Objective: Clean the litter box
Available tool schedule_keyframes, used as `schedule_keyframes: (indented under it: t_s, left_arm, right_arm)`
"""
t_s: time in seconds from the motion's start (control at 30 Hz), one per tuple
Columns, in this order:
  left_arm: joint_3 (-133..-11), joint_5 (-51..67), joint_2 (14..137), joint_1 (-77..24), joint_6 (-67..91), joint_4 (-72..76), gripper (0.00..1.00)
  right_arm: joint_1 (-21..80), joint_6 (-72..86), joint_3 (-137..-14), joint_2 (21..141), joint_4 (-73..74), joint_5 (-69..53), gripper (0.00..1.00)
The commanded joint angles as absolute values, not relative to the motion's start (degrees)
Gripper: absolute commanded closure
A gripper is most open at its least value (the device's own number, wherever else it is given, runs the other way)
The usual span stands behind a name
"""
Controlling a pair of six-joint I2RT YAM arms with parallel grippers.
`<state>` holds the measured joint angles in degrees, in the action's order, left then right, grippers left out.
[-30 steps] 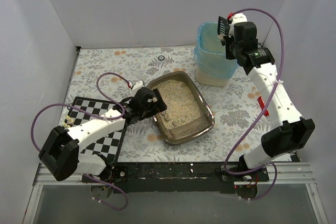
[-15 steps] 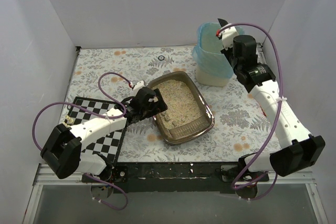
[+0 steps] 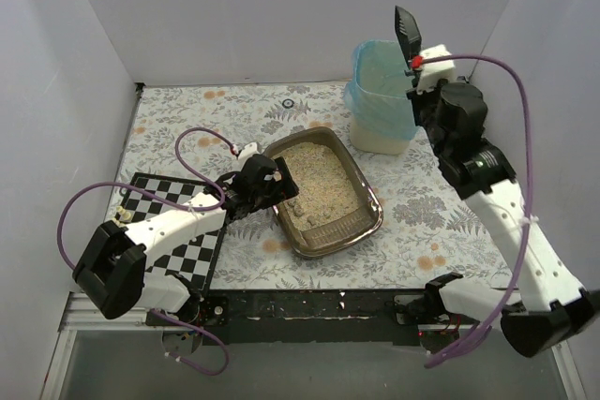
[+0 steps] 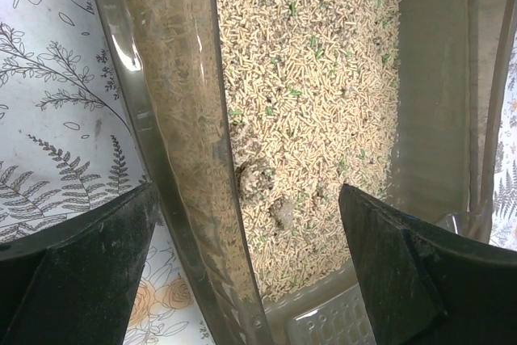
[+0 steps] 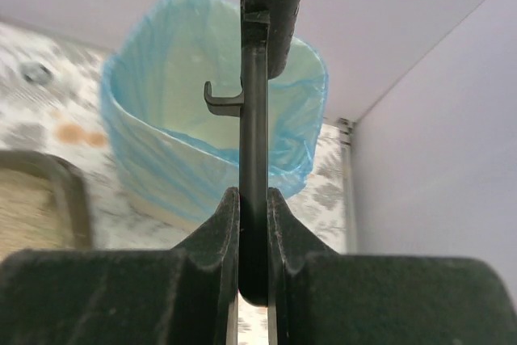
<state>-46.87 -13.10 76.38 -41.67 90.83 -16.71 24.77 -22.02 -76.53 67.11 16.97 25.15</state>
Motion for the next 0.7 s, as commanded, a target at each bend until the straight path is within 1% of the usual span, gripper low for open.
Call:
schedule_keyframes:
  t_s: [0.0, 0.1, 0.2, 0.27, 0.33, 0.4, 0.5, 0.57, 0.63, 0.67]
  left_arm:
    - [-47.2, -14.7, 77.3, -41.0, 89.0, -16.9, 0.07]
    - [-47.9, -14.9, 78.2, -41.1, 89.1, -18.0, 0.07]
    - [-48.5, -15.6, 78.7, -41.0, 89.3, -19.8, 0.07]
    - [-48.4, -16.2, 78.7, -41.0, 89.8, -20.6, 0.07]
    - [-47.8, -16.6, 78.1, -41.0, 90.6, -20.6, 0.07]
    - [-47.3, -16.4, 77.8, -41.1, 91.0, -20.0, 0.07]
    - [-46.8, -16.2, 77.9, -41.0, 91.8, -19.4, 0.08]
    - [-46.8, -16.2, 78.0, -41.0, 91.9, -19.5, 0.11]
    - [-46.8, -16.1, 77.9, -41.1, 91.8, -19.6, 0.12]
    - [-46.9, -15.9, 77.9, -41.0, 91.7, -19.5, 0.15]
  right_arm:
    - [24.9, 8.8, -75.6, 56.9, 14.3, 19.0, 0.99]
    - [24.9, 22.1, -75.5, 54.6, 22.6, 7.1, 0.99]
    - [24.9, 29.8, -69.4, 51.9, 21.3, -8.0, 0.99]
    - [24.9, 35.7, -66.6, 51.4, 22.9, -12.4, 0.99]
    - [24.9, 43.3, -64.0, 50.6, 25.7, -11.8, 0.99]
    - [26.1, 48.8, -58.0, 47.7, 21.4, -11.5, 0.99]
    - [29.4, 59.4, -51.4, 43.9, 20.9, -3.5, 0.99]
    - [31.6, 64.0, -48.0, 42.5, 21.4, -1.7, 0.99]
    - [34.1, 66.4, -45.3, 42.0, 19.4, -1.1, 0.99]
    - [35.6, 63.6, -45.4, 42.4, 18.6, -0.3, 0.99]
